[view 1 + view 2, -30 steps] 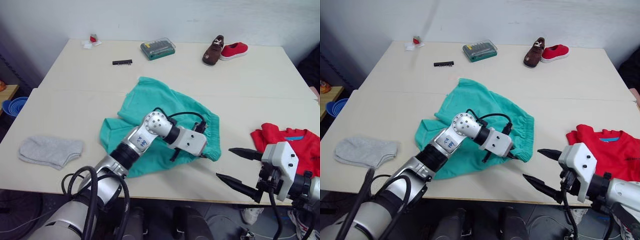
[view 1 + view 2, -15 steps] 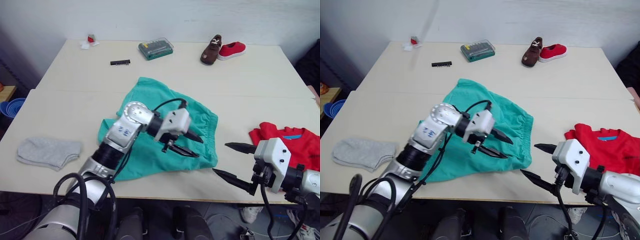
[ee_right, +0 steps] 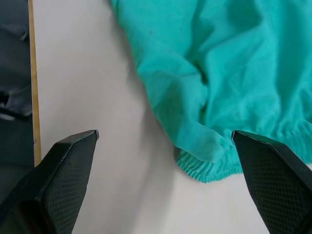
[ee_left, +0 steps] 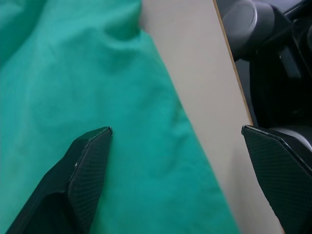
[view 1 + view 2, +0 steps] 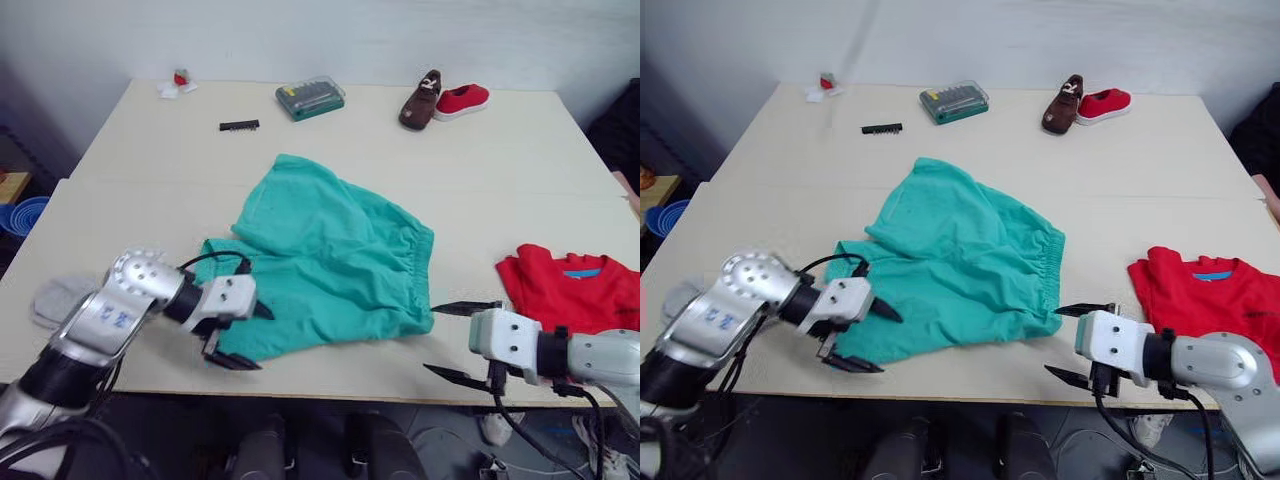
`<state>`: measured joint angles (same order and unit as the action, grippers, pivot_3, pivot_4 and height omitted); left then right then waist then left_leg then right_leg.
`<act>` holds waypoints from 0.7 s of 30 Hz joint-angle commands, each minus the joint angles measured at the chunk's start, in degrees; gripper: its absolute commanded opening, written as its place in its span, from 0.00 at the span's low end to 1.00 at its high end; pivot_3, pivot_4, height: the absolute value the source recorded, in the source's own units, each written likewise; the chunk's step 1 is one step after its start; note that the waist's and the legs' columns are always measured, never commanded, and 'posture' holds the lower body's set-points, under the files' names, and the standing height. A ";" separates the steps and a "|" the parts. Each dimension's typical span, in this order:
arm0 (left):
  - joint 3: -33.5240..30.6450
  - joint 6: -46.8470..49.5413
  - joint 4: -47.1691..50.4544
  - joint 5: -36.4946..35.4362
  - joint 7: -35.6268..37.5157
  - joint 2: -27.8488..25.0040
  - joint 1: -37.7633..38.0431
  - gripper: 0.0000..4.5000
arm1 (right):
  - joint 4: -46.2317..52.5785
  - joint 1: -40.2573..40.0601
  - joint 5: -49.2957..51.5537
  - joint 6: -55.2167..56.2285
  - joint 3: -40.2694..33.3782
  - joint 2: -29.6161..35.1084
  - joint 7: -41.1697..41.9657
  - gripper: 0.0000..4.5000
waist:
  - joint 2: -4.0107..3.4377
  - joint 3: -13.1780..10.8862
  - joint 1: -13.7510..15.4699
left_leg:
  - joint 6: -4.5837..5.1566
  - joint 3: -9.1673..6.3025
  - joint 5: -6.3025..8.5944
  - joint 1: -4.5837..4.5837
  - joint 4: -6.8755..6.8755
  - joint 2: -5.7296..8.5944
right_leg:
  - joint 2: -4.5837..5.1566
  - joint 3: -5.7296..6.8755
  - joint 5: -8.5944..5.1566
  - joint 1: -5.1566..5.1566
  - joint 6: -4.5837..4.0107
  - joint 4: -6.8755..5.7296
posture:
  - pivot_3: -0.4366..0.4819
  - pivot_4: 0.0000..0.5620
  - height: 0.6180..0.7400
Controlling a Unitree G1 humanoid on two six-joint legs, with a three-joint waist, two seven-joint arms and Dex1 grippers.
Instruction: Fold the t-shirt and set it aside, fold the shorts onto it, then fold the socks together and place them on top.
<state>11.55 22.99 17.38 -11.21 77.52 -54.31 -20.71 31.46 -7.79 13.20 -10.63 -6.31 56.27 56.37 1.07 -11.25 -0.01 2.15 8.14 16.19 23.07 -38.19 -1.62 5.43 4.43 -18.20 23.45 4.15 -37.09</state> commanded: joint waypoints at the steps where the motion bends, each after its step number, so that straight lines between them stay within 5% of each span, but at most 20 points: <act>1: -5.14 -2.85 5.96 3.54 -4.47 -4.46 7.34 0.99 | -3.77 3.79 -4.65 5.38 3.56 -1.13 -0.52 1.00 | 0.06 0.04 -0.15 | 0.01 0.00 0.01 -0.01 0.01 0.02 | 0.02 0.00 0.00 -0.02 0.00 0.01 | 0.48 0.27 1.00; 7: -6.76 -5.99 8.02 7.93 -10.76 -5.82 15.24 0.99 | -12.25 9.22 -11.40 12.74 9.58 -2.35 -0.53 1.00 | 0.06 0.04 -0.12 | -0.04 0.01 0.03 -0.04 0.07 -0.03 | 0.01 0.02 -0.05 0.03 -0.09 -0.03 | 0.48 0.27 1.00; 14: -4.81 -9.51 3.77 14.72 -18.21 -2.73 13.39 0.99 | -18.66 14.71 -14.86 16.49 12.28 -5.26 -1.83 1.00 | -0.20 0.20 -0.02 | -0.04 0.11 0.06 -0.43 0.17 -0.01 | 0.05 -0.06 -0.02 -0.26 -0.10 -0.04 | 0.48 0.27 1.00; 17: -4.94 -9.78 2.40 14.56 -17.99 -2.85 13.22 0.80 | -19.48 15.16 -14.84 16.53 12.59 -5.63 -1.41 0.87 | -0.23 0.22 -0.14 | -0.16 0.09 0.38 -0.98 0.32 -0.03 | 0.05 -0.05 -0.05 -0.80 -0.16 0.02 | 0.48 0.27 1.00; 21: -4.98 -10.14 1.29 13.74 -17.63 -2.95 12.99 0.52 | -20.34 15.26 -15.44 17.11 12.74 -6.01 -2.03 0.57 | -0.27 0.24 -0.25 | -0.29 0.09 0.38 -1.00 0.34 -0.06 | 0.05 -0.06 -0.06 -0.78 -0.20 0.00 | 0.48 0.27 1.00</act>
<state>6.81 12.63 21.04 0.34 61.43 -56.99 -7.48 11.08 6.83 -1.69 5.91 6.54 50.83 55.26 0.80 -11.01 -0.26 1.84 8.23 16.52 22.07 -37.84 -1.69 5.48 4.38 -18.27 22.68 3.93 -37.10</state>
